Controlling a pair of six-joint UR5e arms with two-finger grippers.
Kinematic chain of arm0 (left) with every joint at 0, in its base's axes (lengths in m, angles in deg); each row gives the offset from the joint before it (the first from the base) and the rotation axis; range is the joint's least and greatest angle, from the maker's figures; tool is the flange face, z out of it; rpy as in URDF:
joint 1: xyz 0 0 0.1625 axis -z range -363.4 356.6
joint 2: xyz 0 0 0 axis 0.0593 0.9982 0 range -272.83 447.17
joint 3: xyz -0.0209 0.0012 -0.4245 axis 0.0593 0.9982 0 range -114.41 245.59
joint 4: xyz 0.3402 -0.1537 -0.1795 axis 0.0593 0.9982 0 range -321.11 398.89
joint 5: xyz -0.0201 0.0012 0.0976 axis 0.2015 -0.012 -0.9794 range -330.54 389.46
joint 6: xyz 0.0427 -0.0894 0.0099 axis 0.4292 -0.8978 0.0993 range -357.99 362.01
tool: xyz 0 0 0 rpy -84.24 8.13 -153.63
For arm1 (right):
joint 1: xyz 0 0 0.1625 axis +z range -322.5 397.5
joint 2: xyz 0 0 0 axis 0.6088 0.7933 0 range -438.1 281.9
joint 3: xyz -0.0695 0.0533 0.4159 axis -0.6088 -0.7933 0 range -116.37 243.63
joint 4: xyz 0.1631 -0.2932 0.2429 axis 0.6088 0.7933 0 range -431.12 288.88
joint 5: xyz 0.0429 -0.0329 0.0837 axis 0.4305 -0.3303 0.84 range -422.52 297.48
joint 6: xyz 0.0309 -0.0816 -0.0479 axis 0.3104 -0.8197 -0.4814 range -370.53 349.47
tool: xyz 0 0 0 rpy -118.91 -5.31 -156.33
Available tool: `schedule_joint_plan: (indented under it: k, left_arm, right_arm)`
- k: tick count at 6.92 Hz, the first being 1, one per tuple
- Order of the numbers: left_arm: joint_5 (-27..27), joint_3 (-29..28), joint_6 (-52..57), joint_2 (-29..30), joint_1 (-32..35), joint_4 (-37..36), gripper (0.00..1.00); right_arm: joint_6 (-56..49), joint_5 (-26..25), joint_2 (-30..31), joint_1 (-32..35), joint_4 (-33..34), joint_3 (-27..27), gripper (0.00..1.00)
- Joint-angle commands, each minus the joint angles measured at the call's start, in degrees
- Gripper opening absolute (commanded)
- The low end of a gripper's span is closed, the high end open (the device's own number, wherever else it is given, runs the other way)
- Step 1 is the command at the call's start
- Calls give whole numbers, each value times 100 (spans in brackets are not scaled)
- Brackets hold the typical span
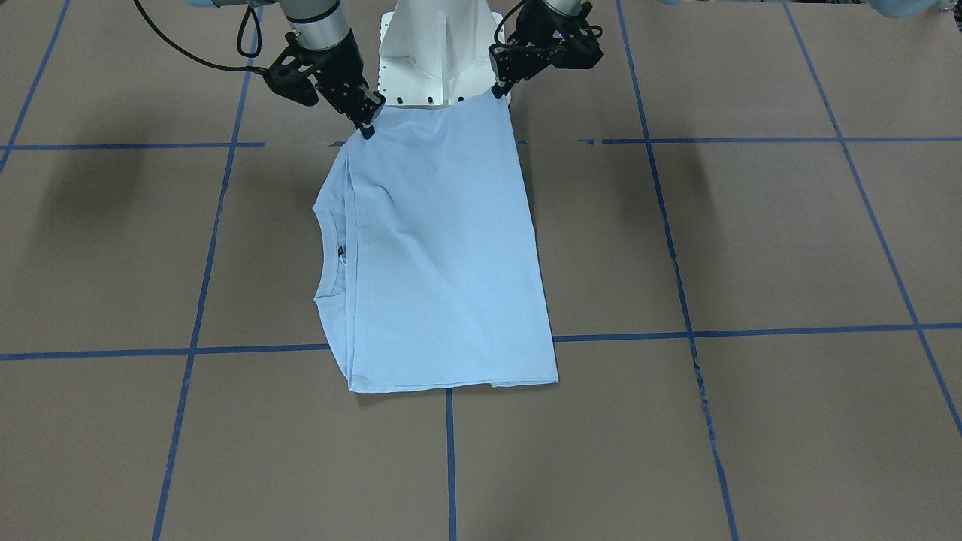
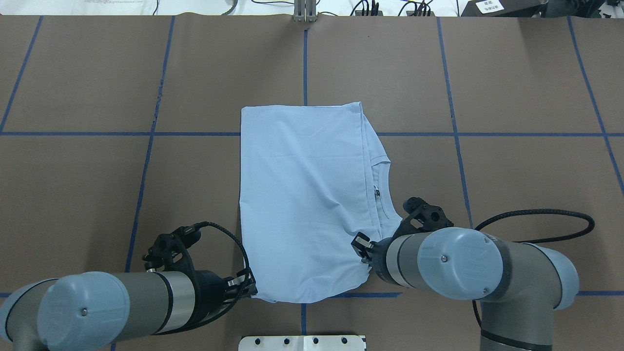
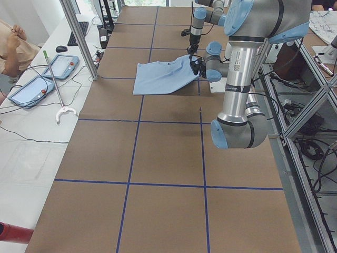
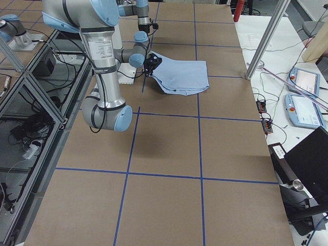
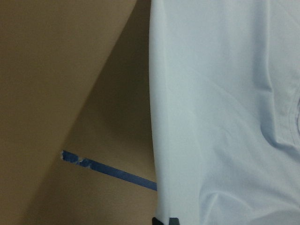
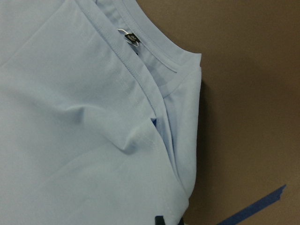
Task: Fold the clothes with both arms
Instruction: 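Lift the near edge with both grippers and fold it away from the robot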
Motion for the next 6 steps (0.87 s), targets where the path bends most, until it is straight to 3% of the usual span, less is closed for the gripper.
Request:
schedule_joint_plan:
  k: [1, 2, 4, 6]
  left_arm:
    - [6, -107, 96, 451, 795, -266, 0]
    - [24, -448, 541, 933, 1331, -485, 0]
    - [418, -1055, 1272, 1061, 2238, -436, 0]
    - [393, -1775, 1406, 1385, 2346, -200, 0]
  right_arm:
    - [-48, -2, -102, 489, -21, 71, 0]
    - [-162, 41, -399, 883, -12, -86, 0]
    - [-321, 539, -1223, 1762, -56, -1250, 0]
    - [-523, 927, -1788, 2160, -100, -2316, 0]
